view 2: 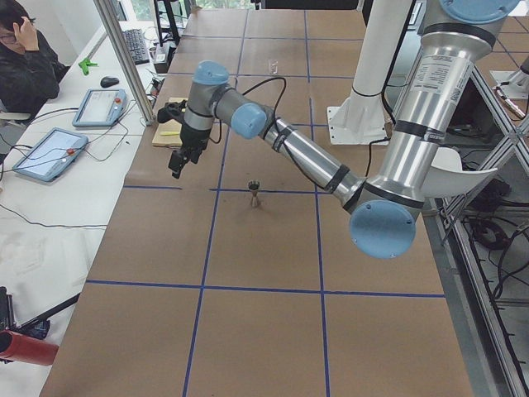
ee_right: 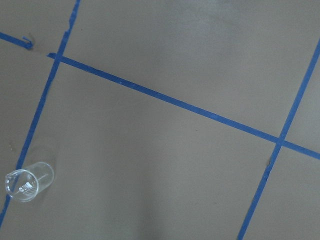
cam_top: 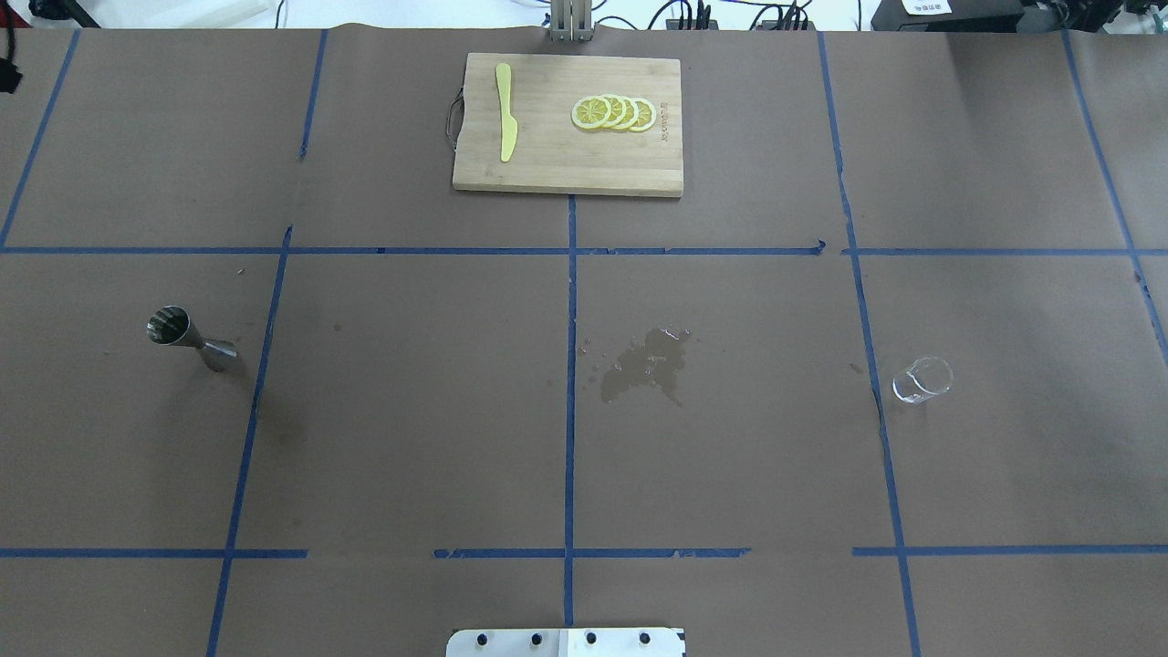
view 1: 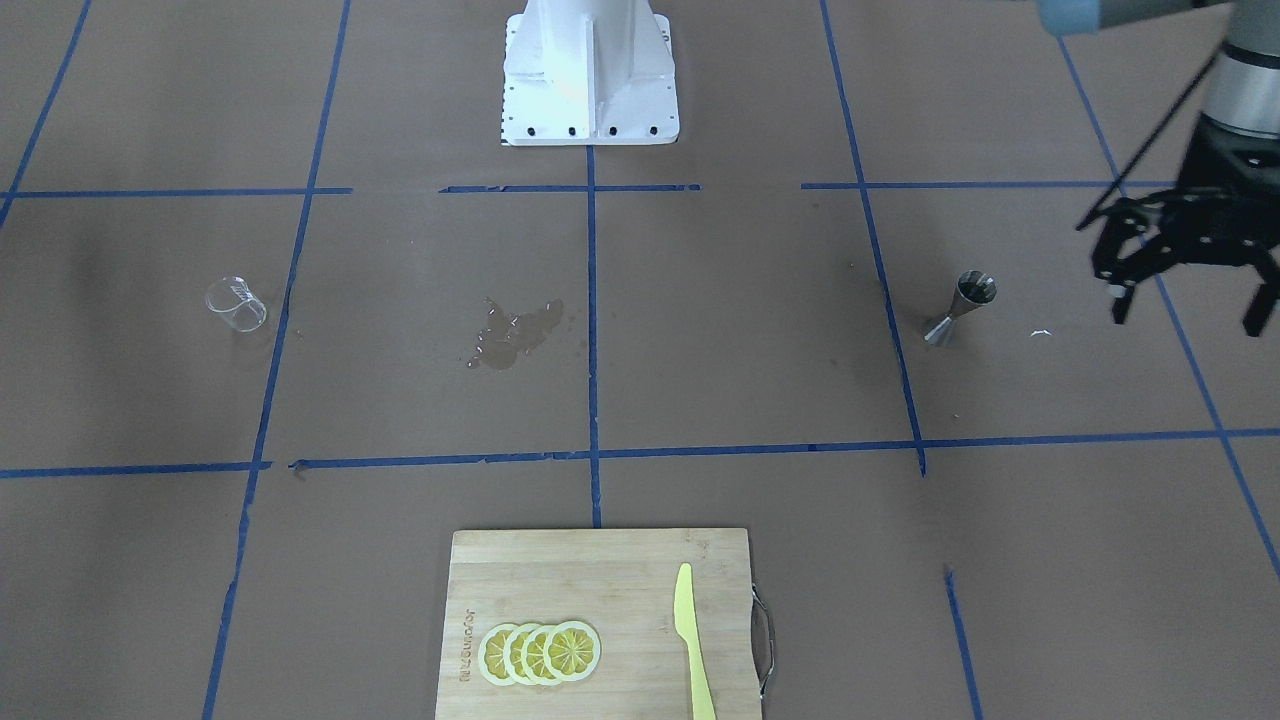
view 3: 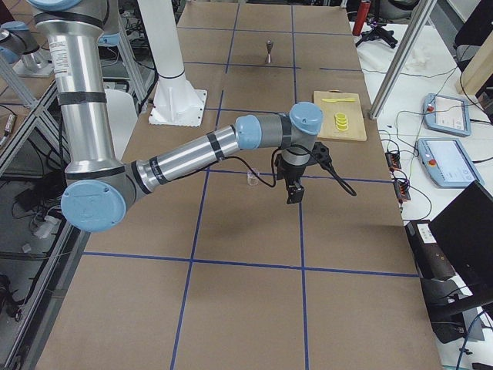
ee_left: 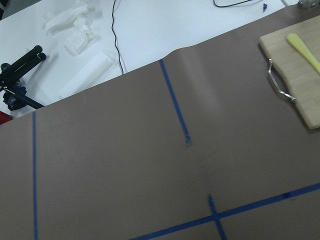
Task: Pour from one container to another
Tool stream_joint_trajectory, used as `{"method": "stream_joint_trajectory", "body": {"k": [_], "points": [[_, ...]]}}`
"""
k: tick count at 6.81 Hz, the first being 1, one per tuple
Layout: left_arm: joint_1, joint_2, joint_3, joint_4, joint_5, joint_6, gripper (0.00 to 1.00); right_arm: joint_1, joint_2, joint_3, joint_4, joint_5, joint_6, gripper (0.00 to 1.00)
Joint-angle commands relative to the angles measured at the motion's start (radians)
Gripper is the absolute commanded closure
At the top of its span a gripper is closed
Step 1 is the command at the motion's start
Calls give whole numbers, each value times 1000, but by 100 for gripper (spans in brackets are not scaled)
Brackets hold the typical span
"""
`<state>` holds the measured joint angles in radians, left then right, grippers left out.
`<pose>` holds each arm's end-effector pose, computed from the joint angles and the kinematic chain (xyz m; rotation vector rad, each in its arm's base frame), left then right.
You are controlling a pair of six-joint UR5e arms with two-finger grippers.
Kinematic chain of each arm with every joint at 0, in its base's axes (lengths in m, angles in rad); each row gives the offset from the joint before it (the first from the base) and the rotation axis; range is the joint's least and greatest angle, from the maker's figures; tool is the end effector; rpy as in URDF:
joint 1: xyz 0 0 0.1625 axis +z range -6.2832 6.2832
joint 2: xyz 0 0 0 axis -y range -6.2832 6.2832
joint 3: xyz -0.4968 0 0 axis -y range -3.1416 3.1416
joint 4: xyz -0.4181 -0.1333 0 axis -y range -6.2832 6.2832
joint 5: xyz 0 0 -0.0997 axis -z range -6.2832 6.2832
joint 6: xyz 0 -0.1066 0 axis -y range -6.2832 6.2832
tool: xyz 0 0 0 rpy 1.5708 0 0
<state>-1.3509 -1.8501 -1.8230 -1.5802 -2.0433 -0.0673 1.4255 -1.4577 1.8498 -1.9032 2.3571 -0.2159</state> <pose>0.0551 -0.6350 0.4582 0.4605 0.5334 0.2740 -0.0219 -0.5491 0.5656 0.0848 -0.7882 -0.3657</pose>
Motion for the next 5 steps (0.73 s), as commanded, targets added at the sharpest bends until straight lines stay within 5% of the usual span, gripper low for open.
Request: {"method": "stream_joint_trajectory", "body": {"k": [1, 3, 5], "points": [[-179, 88, 108, -7, -130, 194, 0, 65, -27, -50, 6, 54, -68, 0], [-267, 217, 120, 11, -228, 383, 0, 67, -55, -57, 3, 10, -43, 0], [-263, 258, 309, -143, -225, 363, 0, 59, -58, -69, 12, -1, 60, 0]]}}
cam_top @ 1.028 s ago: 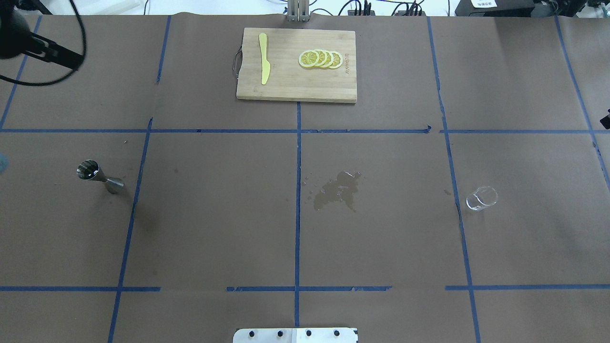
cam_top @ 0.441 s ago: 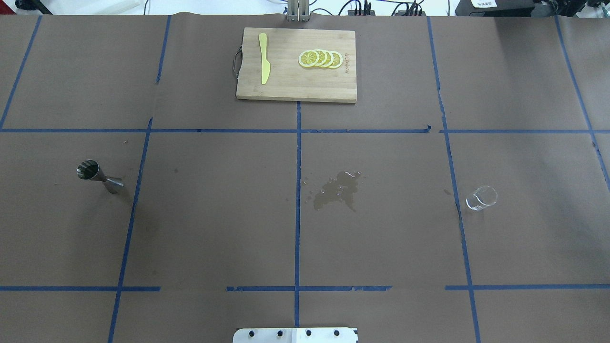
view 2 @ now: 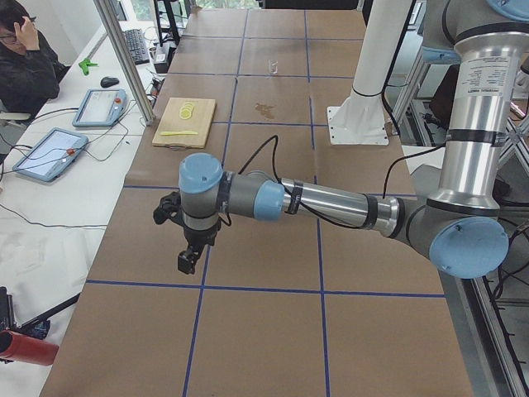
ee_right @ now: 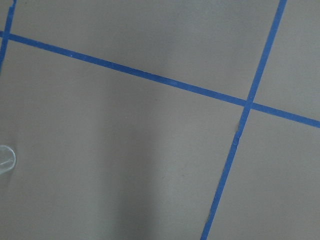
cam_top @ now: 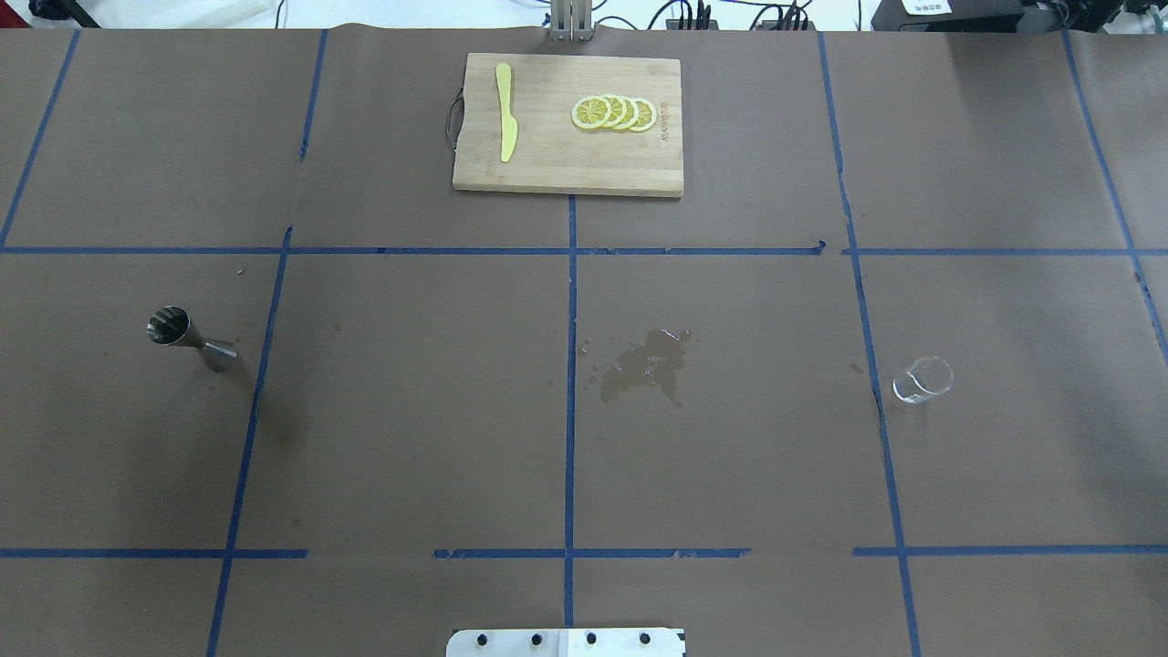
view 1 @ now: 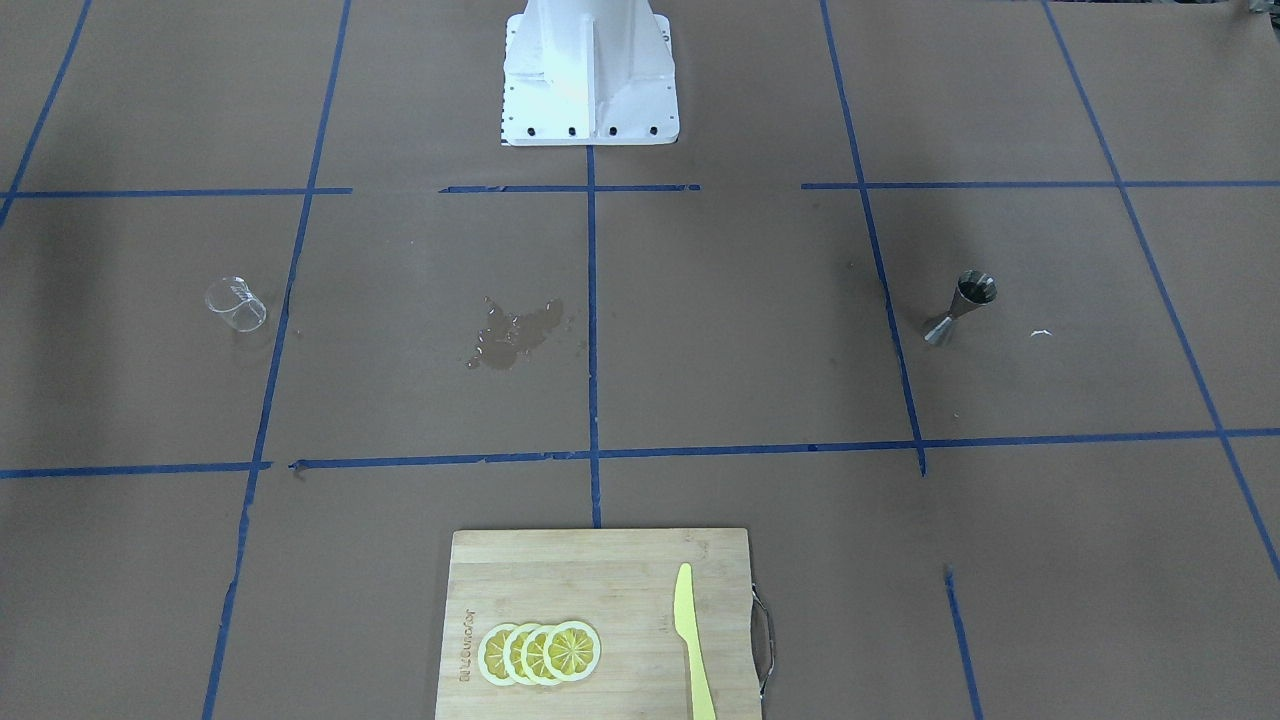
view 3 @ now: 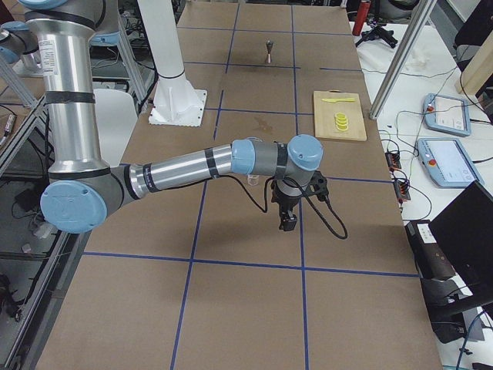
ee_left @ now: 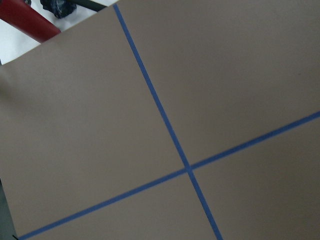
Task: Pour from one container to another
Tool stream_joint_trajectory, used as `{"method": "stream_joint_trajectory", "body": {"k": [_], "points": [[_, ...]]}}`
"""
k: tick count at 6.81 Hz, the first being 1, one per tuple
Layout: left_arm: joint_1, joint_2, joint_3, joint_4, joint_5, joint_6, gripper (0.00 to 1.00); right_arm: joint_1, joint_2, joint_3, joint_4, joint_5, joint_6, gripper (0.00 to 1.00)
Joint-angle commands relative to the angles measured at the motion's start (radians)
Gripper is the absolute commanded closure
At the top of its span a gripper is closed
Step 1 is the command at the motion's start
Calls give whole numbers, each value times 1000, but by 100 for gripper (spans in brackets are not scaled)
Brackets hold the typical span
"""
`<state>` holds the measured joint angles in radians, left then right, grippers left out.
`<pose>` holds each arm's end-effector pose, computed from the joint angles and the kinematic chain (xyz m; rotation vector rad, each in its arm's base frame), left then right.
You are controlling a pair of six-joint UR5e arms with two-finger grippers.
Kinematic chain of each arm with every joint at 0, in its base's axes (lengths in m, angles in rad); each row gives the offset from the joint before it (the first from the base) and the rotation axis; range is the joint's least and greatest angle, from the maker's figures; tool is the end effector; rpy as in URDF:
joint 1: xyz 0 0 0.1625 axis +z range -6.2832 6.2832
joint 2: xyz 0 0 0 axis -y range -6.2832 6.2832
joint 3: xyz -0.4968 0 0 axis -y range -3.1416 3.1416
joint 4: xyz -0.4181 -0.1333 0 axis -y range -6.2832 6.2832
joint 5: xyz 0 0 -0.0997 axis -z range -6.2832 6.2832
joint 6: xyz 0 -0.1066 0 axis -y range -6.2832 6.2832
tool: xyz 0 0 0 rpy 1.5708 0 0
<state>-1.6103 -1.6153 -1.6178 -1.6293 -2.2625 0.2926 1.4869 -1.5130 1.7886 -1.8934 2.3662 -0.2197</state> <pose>-0.0869 -0.5463 0.6869 0.2571 0.6595 0.2944 0.0128 -0.5300 0.6239 0.0096 -0.7990 -0.2686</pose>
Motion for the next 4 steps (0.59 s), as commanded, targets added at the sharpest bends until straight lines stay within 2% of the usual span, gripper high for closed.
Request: {"method": "stream_joint_trajectory", "body": {"k": [1, 3, 4], "points": [[-3, 38, 151, -163, 9, 3, 0, -2, -7, -5, 2, -7, 106, 0], [-3, 37, 138, -153, 9, -7, 0, 0, -19, -21, 4, -7, 105, 0], [-2, 35, 131, -155, 3, -79, 0, 1, -21, -38, 23, -7, 103, 0]]}}
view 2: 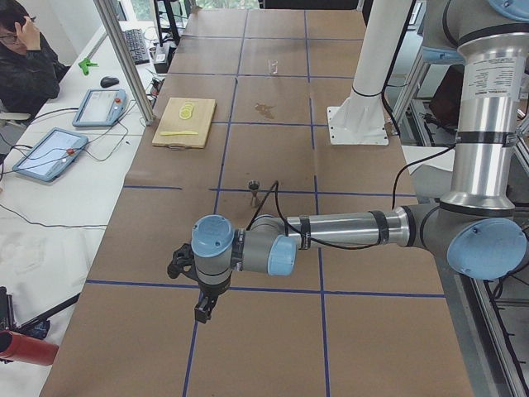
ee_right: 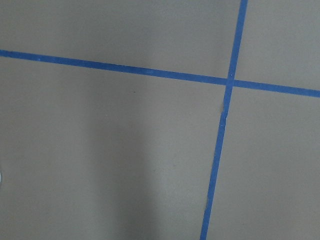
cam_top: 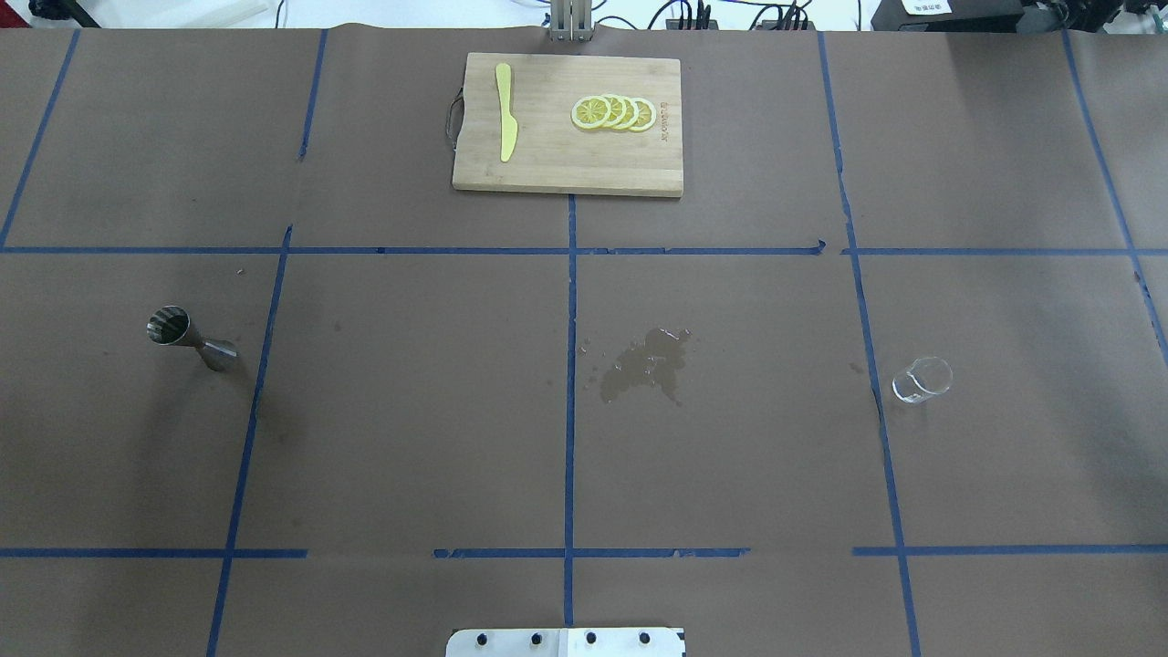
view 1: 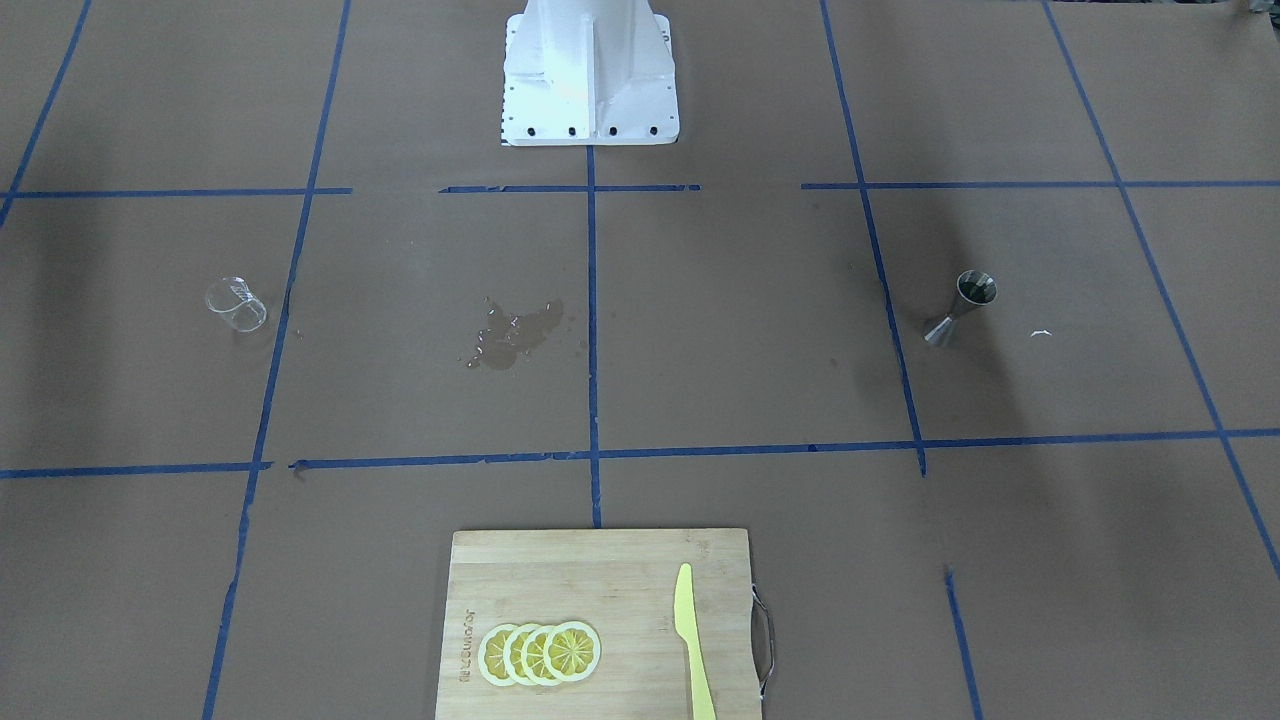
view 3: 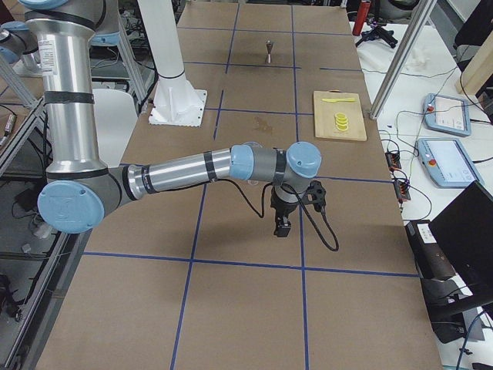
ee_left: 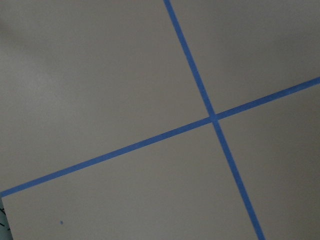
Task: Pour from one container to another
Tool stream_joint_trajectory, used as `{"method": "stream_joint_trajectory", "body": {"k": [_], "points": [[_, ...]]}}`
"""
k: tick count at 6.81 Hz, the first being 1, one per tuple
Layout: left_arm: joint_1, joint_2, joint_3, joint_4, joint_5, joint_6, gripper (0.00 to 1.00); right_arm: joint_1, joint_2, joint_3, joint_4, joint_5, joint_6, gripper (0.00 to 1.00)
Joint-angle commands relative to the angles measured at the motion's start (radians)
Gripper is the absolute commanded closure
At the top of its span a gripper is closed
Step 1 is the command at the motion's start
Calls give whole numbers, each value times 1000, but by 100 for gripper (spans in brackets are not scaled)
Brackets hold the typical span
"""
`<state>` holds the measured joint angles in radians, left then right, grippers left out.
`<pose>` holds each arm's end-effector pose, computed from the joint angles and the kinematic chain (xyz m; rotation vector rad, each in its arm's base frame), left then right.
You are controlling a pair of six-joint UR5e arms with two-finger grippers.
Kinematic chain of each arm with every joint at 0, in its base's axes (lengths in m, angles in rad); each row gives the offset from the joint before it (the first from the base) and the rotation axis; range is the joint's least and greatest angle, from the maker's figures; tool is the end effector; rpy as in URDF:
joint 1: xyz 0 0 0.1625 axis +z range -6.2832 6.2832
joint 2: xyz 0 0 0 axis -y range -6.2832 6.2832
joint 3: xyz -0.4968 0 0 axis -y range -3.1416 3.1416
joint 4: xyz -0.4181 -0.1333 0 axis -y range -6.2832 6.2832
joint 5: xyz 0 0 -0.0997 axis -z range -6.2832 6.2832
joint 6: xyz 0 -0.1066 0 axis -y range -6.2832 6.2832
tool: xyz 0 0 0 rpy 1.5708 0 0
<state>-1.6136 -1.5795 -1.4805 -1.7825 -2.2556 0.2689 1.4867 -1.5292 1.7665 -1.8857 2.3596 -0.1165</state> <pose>-0.0885 -0.5273 0.7623 0.2303 0.6580 0.2614 0.0137 -0.5236 0.6432 -0.0608 -0.7903 -0.1594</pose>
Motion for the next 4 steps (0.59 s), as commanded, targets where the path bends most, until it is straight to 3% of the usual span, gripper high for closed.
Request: {"method": "stream_joint_trajectory", "body": {"k": [1, 4], "points": [[6, -2, -44, 0, -8, -132, 0, 4, -35, -28, 90, 0, 1, 0], [26, 1, -78, 1, -91, -315, 0, 44, -63, -47, 117, 4, 4, 0]]}}
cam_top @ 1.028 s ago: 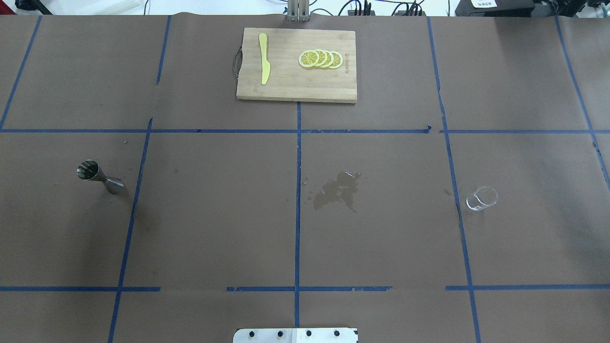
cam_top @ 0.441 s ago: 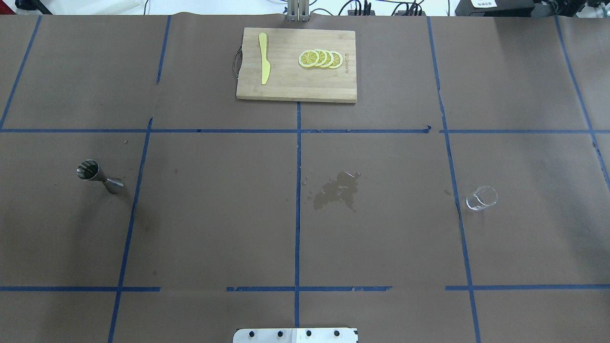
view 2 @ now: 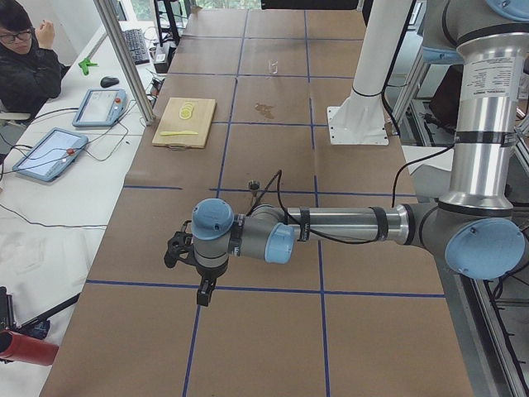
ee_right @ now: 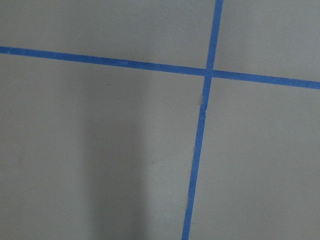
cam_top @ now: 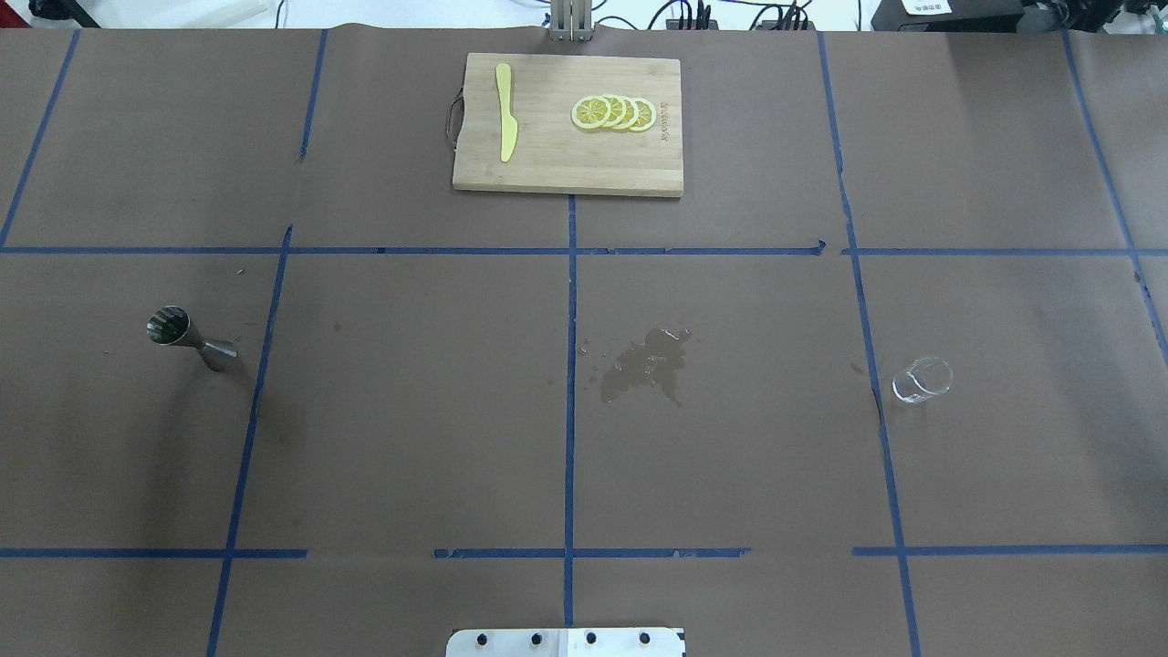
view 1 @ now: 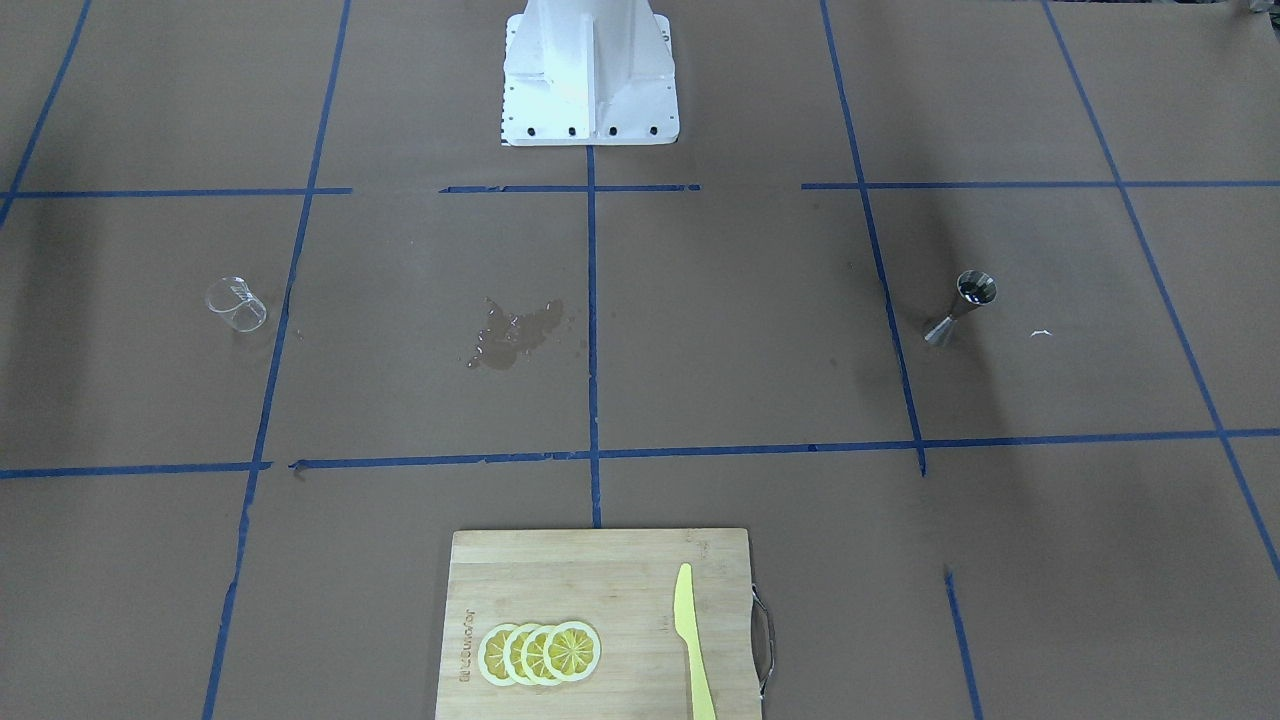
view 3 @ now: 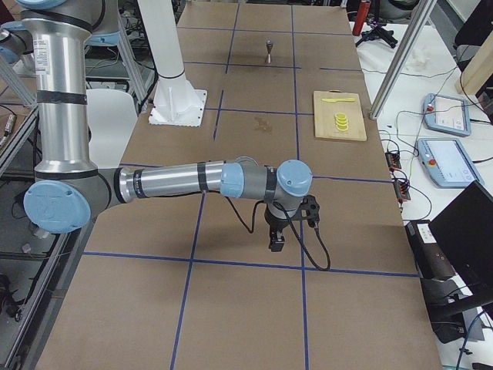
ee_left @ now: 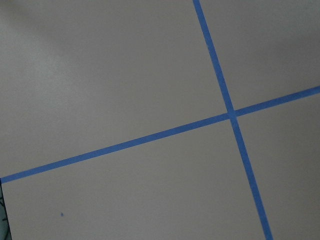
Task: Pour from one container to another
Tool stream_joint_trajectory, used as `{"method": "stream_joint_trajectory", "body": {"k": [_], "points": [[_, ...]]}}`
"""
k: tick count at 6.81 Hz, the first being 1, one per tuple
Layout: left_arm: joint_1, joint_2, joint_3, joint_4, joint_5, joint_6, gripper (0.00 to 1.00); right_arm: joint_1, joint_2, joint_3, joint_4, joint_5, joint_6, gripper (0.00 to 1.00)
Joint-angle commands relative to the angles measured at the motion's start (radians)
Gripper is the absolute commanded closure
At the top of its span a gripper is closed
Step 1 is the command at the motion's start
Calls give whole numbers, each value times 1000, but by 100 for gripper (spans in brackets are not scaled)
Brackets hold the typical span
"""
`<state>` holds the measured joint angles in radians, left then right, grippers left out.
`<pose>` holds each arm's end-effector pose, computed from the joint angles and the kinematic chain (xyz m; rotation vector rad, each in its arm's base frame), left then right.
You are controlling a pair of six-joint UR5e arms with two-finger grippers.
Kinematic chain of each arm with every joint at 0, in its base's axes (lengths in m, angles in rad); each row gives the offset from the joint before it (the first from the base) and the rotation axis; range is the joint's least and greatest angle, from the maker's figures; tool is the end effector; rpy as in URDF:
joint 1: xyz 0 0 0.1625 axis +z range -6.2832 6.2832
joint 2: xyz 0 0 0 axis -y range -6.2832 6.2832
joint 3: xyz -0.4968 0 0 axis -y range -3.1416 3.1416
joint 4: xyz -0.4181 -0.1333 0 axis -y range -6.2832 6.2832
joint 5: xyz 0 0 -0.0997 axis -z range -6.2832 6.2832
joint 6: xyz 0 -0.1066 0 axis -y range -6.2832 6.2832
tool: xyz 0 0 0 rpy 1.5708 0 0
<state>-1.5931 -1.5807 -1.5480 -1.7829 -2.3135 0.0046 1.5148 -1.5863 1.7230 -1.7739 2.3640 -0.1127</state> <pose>-0.0732 -0.5348 0.7219 0.1999 0.7375 0.0571 0.0292 -0.5034 0.6835 -0.0404 -0.7950 -0.1334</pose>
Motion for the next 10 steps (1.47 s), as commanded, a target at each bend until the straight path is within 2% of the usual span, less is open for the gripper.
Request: {"method": "stream_joint_trajectory", "body": {"k": [1, 5, 7, 10], "points": [[15, 7, -12, 3, -43, -81, 0, 18, -7, -6, 5, 1, 1, 0], [22, 22, -50, 95, -50, -84, 0, 18, -30, -6, 5, -2, 4, 0], [22, 24, -63, 111, -47, -83, 0, 30, -75, -6, 7, 0, -11, 0], [22, 22, -63, 111, -44, -80, 0, 111, -92, -75, 105, 4, -101, 0]]}}
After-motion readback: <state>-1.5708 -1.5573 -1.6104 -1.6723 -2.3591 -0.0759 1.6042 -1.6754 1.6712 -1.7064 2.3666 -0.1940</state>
